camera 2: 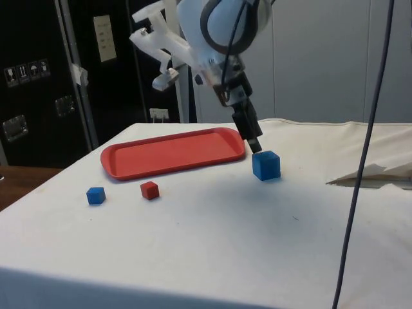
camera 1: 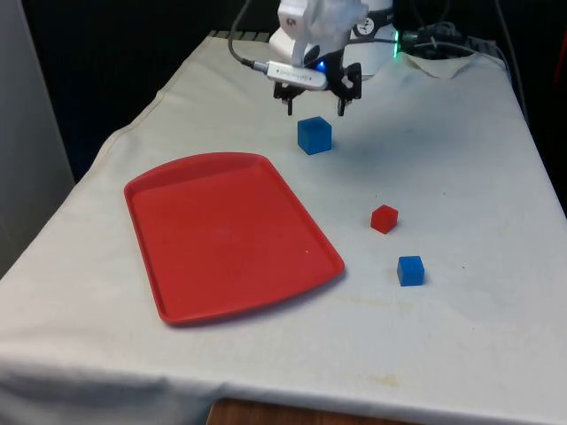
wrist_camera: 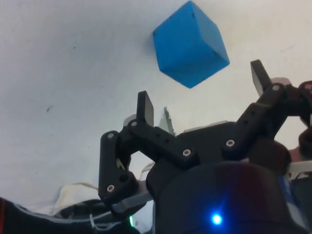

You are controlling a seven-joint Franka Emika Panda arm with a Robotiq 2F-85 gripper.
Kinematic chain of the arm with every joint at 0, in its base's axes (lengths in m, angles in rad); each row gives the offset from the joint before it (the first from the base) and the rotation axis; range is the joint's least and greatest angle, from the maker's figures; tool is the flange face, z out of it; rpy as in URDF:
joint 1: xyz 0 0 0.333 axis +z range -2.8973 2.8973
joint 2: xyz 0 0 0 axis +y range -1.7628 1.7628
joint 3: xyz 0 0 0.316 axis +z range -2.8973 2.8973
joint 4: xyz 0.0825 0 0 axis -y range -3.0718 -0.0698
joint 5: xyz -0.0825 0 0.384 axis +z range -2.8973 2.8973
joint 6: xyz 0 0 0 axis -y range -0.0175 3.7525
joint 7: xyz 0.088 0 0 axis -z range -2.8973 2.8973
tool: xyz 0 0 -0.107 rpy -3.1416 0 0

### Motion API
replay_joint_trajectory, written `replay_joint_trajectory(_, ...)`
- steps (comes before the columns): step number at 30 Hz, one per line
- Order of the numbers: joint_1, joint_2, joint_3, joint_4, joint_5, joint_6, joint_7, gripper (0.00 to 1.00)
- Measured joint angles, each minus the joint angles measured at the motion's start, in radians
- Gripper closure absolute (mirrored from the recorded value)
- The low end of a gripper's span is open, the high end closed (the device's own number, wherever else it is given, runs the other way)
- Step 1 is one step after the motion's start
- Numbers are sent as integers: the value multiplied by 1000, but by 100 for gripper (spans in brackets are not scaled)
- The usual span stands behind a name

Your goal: Pick up the largest block and place it onto the tray.

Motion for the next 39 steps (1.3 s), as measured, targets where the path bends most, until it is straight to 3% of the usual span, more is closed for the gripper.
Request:
replay_joint_trajectory(10,-2,85,3,-31,45,88,-53,0)
replay_joint_trajectory(17,-1,98,8,-47,49,113,-58,3)
replay_joint_trajectory(19,0,98,9,-49,49,113,-58,21)
replay_joint_trajectory(23,2,98,9,-51,48,113,-57,67)
replay_joint_trajectory(24,2,98,9,-52,48,113,-57,88)
replay_joint_trajectory(25,2,98,9,-52,48,113,-57,98)
replay_joint_trajectory(39,3,88,8,-52,46,111,-57,98)
